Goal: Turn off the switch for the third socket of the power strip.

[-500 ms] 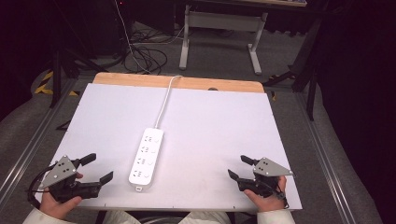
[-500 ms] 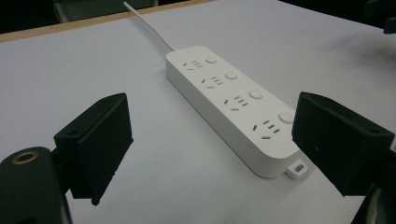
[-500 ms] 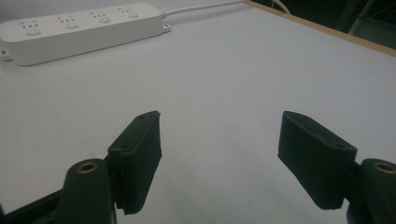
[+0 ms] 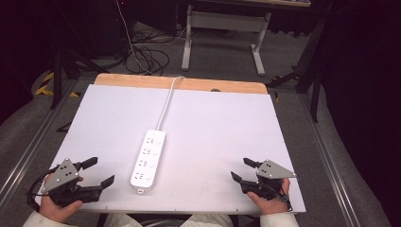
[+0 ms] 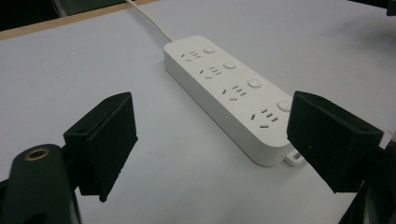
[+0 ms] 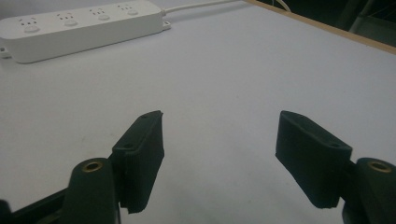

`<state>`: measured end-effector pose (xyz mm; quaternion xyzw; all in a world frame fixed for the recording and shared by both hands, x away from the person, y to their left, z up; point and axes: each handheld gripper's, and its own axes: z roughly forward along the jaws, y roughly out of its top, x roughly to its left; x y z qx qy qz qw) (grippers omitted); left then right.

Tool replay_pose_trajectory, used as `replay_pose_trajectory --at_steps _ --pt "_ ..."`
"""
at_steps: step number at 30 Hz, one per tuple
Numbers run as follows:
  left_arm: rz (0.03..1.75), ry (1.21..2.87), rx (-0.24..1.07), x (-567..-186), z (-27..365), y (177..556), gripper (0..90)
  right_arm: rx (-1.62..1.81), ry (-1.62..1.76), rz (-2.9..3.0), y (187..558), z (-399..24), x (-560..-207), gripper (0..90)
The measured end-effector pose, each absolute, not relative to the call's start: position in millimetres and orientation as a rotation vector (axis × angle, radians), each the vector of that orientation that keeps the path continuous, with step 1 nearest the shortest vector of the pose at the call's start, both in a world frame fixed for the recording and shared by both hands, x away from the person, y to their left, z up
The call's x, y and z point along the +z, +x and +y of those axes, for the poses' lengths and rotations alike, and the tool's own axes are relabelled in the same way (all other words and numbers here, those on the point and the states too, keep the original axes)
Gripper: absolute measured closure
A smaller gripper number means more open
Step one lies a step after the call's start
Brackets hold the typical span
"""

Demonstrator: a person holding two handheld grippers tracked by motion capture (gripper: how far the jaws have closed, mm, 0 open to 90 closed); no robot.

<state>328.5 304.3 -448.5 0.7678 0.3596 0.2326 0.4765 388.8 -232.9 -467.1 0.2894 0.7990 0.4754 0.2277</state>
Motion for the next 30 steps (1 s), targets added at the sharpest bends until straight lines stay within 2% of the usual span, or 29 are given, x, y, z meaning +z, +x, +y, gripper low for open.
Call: replay_pose_trajectory --at_steps 11,16,23,26,30 --pt "0.870 1.866 0.536 -440.3 303.0 332.2 25.0 1.313 0.805 2.194 388.3 -233.9 -466.6 35.4" --pt "0.876 1.865 0.466 -433.7 299.4 339.0 27.3 1.314 0.806 2.199 388.3 -233.3 -466.8 35.7" --pt "0.859 1.892 0.507 -421.7 290.8 344.2 29.7 1.318 0.806 2.212 388.3 -232.6 -466.9 37.7" --pt "0.854 1.901 0.502 -419.9 287.8 348.0 35.8 1.318 0.806 2.213 388.2 -232.6 -467.0 37.9" --pt "0.840 1.916 0.489 -416.3 282.6 353.0 38.4 1.318 0.807 2.218 388.8 -232.7 -467.6 37.9"
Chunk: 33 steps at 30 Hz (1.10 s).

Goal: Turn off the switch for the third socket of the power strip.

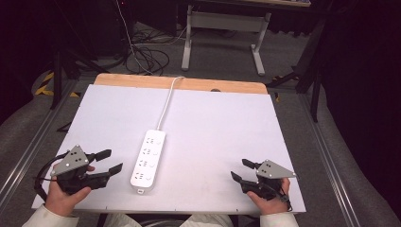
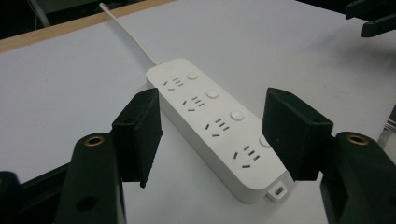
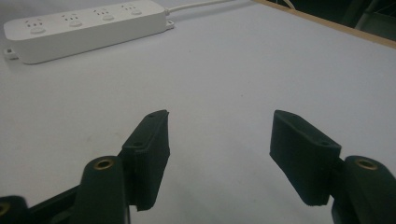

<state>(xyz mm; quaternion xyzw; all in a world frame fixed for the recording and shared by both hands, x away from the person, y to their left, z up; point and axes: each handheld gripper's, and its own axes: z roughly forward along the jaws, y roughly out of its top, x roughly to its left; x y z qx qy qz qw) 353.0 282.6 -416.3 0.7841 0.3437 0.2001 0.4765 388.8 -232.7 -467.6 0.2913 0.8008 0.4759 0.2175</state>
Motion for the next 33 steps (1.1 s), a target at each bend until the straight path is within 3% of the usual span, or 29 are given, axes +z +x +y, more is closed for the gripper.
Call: replay_pose_trajectory --at_steps 33 --pt "0.755 1.999 0.442 -400.3 224.0 390.8 39.7 1.323 0.804 2.235 389.8 -233.2 -469.3 39.0"
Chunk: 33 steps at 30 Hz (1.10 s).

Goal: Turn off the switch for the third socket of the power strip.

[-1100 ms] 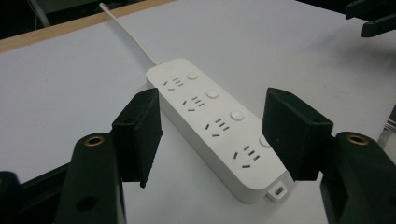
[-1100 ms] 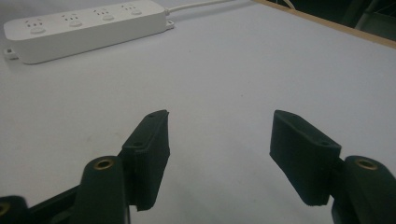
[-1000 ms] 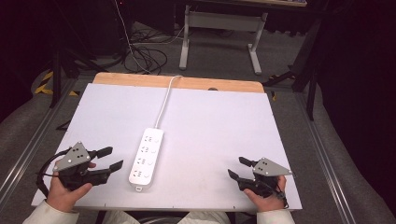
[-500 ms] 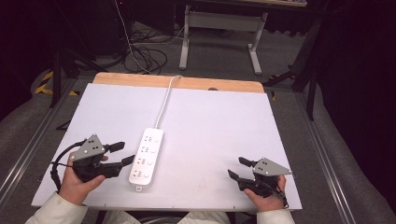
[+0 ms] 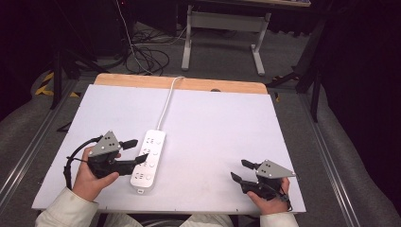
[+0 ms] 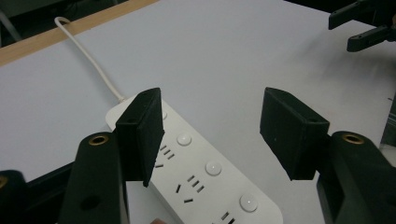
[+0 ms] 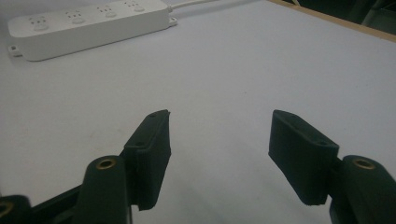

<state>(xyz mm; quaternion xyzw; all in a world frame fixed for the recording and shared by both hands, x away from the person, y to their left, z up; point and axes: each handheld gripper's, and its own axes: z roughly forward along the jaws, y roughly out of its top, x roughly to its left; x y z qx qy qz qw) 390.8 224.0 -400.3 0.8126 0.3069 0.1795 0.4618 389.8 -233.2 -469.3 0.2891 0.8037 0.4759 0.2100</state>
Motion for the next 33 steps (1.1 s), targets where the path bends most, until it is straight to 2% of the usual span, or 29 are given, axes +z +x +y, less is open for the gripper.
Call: replay_pose_trajectory --at_steps 15,19,26,33 --pt "0.758 2.051 0.426 -404.6 208.9 404.3 42.0 1.316 0.801 2.243 389.8 -233.7 -469.7 40.2" --pt "0.785 2.062 0.419 -405.7 210.1 406.4 58.3 1.317 0.799 2.241 389.6 -233.8 -469.6 40.3" --pt "0.837 2.102 0.296 -411.9 208.4 415.1 88.8 1.316 0.796 2.241 389.6 -233.7 -469.5 40.4" --pt "0.834 2.169 0.234 -418.6 201.9 422.4 89.7 1.317 0.789 2.243 389.6 -233.9 -469.5 40.4"
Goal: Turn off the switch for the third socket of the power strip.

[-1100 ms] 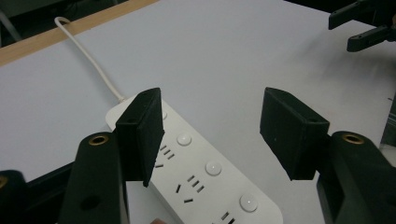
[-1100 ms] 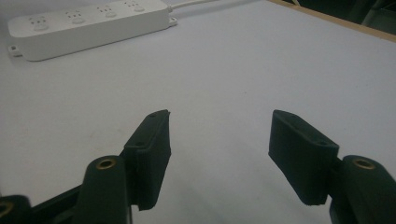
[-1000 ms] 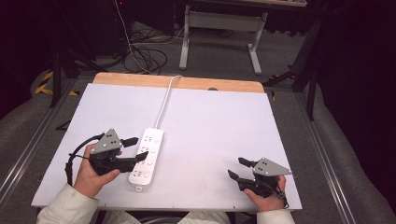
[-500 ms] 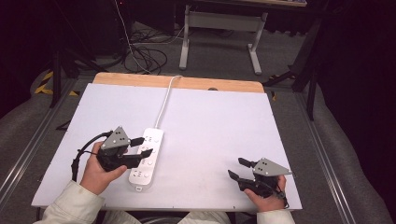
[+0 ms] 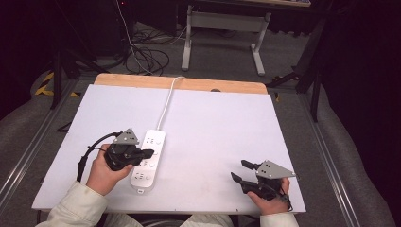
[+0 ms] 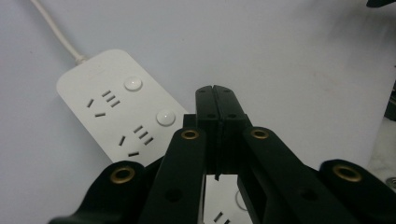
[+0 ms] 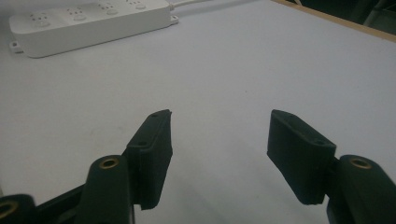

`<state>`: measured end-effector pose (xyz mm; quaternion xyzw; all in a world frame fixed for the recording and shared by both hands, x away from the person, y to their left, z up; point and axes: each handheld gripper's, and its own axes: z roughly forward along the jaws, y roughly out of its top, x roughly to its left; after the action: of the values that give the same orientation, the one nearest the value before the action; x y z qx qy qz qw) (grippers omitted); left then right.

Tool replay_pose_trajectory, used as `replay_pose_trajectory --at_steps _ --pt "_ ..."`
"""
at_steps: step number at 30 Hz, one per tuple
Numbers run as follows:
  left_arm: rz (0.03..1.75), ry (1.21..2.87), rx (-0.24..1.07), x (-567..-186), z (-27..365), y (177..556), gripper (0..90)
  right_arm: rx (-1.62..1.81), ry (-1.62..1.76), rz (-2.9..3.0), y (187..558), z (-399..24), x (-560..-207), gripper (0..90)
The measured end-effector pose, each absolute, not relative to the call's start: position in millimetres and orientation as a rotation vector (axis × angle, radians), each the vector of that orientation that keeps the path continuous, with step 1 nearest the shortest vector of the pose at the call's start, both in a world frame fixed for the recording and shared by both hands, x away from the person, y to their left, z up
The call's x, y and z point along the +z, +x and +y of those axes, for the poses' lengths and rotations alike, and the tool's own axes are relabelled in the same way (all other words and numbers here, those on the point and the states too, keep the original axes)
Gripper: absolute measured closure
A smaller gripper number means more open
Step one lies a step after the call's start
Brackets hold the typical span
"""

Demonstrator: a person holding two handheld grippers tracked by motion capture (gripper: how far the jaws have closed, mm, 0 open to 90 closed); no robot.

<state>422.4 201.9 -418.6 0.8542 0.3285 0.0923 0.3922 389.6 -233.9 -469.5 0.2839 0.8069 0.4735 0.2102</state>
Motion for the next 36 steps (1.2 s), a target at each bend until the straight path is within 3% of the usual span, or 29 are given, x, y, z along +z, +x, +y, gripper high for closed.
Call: replay_pose_trajectory --at_steps 36 --pt "0.825 2.484 0.249 -438.1 176.1 433.4 89.7 1.319 0.786 2.252 389.6 -233.3 -469.7 40.7"
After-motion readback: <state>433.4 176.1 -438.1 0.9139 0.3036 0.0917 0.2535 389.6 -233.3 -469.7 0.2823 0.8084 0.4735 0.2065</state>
